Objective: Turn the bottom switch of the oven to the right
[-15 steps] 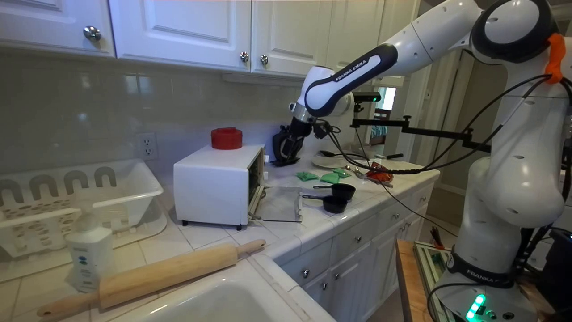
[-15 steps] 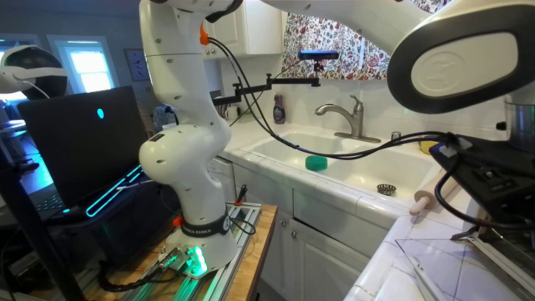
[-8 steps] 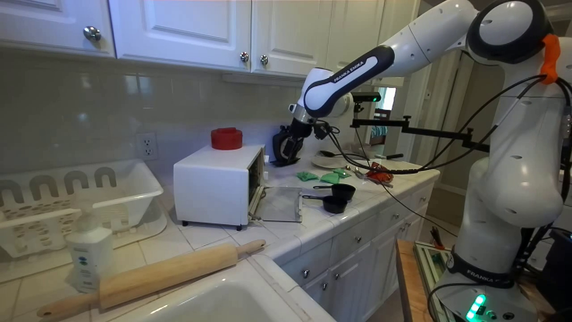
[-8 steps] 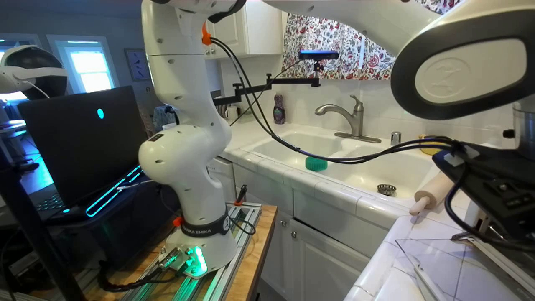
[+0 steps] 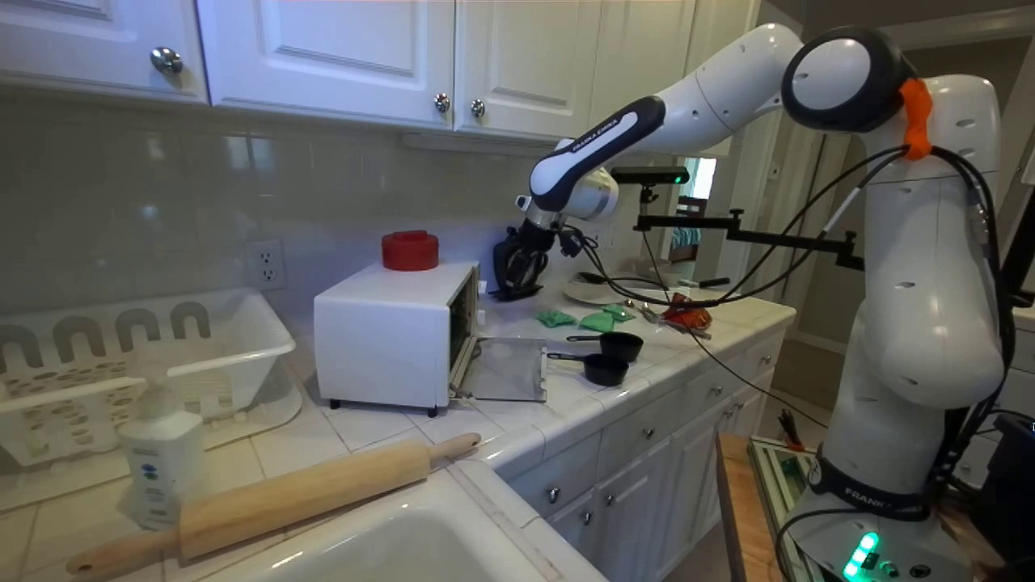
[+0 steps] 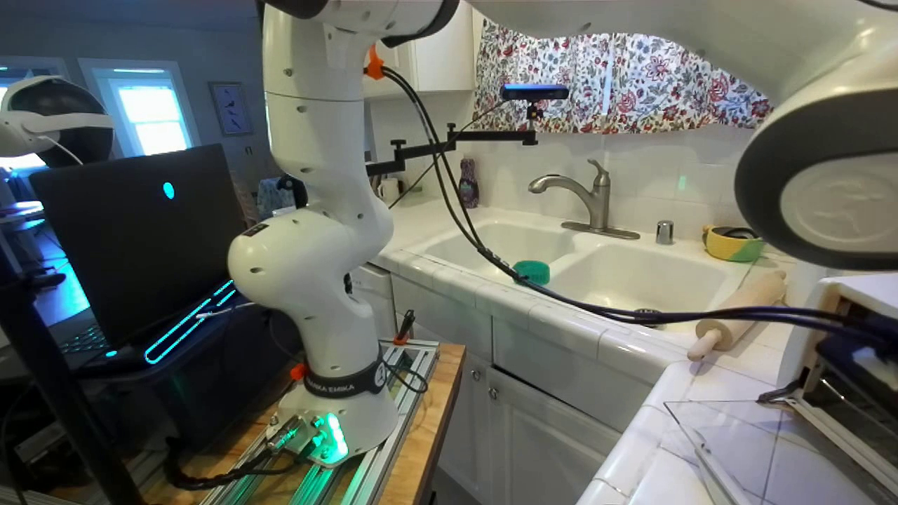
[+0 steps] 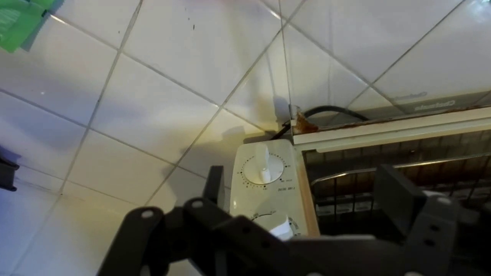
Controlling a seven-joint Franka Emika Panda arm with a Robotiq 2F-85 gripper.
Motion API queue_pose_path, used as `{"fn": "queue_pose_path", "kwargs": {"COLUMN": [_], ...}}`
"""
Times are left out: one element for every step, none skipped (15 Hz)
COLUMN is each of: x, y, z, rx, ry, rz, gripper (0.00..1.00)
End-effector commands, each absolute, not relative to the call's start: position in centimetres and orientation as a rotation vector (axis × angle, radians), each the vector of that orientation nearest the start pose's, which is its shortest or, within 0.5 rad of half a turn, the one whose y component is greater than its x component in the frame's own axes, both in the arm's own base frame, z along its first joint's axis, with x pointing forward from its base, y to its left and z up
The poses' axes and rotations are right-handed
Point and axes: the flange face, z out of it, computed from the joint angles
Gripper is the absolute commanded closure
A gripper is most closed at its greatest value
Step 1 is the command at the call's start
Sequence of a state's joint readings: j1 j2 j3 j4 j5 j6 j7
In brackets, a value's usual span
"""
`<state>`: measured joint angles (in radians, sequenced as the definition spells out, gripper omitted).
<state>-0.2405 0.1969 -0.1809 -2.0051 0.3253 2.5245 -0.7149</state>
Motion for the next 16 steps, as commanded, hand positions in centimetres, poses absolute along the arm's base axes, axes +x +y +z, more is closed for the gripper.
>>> {"fn": "queue_pose_path", "kwargs": {"x": [59.6,60.1,60.6,61.0,61.4,61.8,62.2,62.5,62.9,63.1,63.3,63.4,63.5,63.6,63.6,63.5], "y": [-26.1,-26.3,-26.6,-26.9,-27.2,-27.3,-27.4,-27.5,-27.5,-27.5,-27.5,-27.5,-27.5,-27.4,-27.4,-27.4], "z": [37.7,37.2,36.7,36.3,36.2,35.9,35.7,35.5,35.3,35.1,34.8,34.4,34.1,33.7,33.4,33.1], "rx": [-3.054,-3.048,-3.051,-3.053,-3.059,-3.058,-3.062,-3.065,-3.062,-3.064,-3.066,-3.061,-3.059,-3.06,-3.057,-3.058], "ry": [-0.16,-0.185,-0.212,-0.238,-0.251,-0.261,-0.266,-0.271,-0.27,-0.273,-0.267,-0.264,-0.266,-0.263,-0.261,-0.26], "rz": [-0.659,-0.659,-0.649,-0.643,-0.644,-0.647,-0.653,-0.658,-0.657,-0.654,-0.654,-0.647,-0.641,-0.633,-0.625,-0.618], "gripper": [0.0,0.0,0.0,0.0,0.0,0.0,0.0,0.0,0.25,0.26,0.32,0.41,0.43,0.4,0.41,0.37]}}
